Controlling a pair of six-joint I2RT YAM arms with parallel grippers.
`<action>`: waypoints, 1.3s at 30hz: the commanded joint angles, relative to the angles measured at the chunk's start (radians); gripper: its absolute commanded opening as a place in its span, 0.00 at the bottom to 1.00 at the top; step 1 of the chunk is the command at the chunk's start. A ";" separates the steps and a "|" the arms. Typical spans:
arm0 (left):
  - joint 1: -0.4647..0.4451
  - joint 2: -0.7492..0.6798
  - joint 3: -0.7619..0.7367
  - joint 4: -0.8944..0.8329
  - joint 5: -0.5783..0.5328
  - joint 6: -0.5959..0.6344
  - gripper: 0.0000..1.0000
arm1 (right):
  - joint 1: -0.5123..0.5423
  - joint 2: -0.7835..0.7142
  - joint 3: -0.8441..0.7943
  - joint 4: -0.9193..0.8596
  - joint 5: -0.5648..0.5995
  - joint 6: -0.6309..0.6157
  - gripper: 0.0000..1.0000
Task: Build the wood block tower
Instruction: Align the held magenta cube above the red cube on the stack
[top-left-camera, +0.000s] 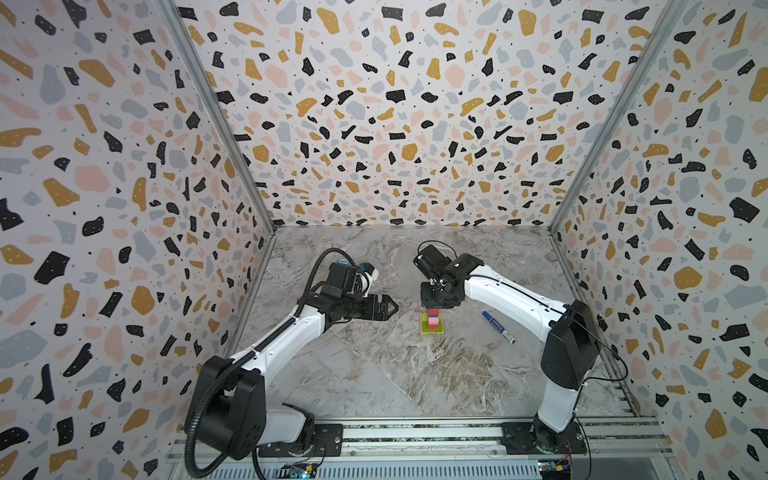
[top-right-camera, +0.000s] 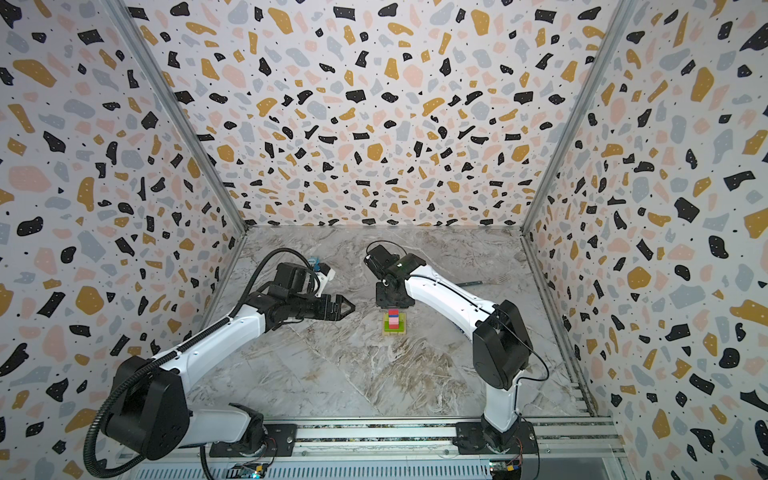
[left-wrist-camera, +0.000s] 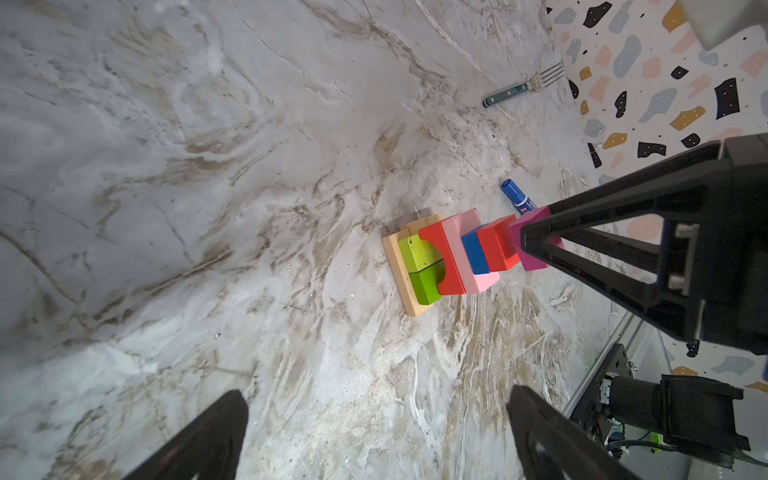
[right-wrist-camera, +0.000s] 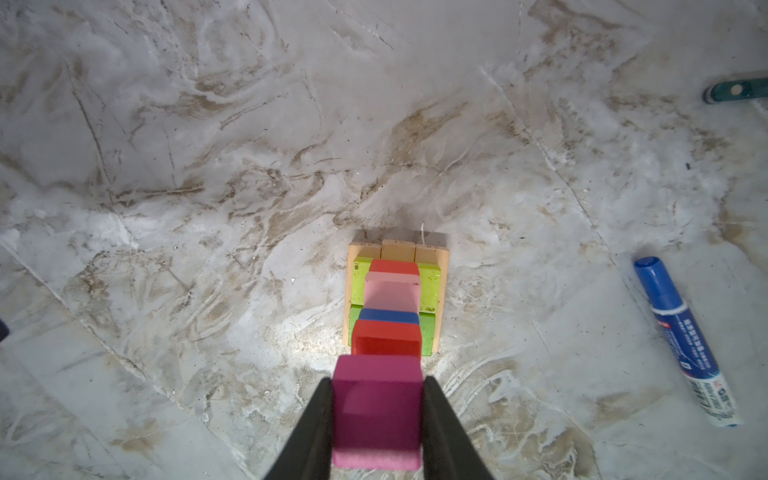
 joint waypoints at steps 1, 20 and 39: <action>0.005 -0.022 -0.010 0.025 0.015 0.001 0.99 | 0.006 0.001 0.024 -0.027 0.019 0.006 0.30; 0.005 -0.022 -0.012 0.026 0.015 0.001 0.99 | 0.007 0.009 0.019 -0.027 0.027 0.011 0.30; 0.006 -0.021 -0.012 0.025 0.015 0.001 0.99 | 0.010 0.005 0.007 -0.026 0.041 0.013 0.30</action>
